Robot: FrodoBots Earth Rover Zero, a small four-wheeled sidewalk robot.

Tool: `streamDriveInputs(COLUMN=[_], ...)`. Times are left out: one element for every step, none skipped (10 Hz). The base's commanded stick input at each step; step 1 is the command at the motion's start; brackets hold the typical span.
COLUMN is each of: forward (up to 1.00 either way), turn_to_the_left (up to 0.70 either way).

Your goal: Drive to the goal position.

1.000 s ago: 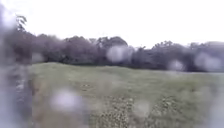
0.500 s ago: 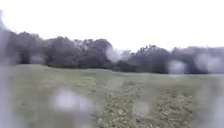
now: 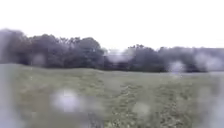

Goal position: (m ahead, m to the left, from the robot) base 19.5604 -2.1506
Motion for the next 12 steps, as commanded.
streamDriveInputs(forward=[0.85,0.85,0.85,0.85,0.85,0.85,0.85,0.85,0.85,0.85,0.85,0.85], turn_to_the_left=[0.0,0.0,0.0,0.0,0.0,0.0,0.0,0.0,0.0,0.0,0.0,0.0])
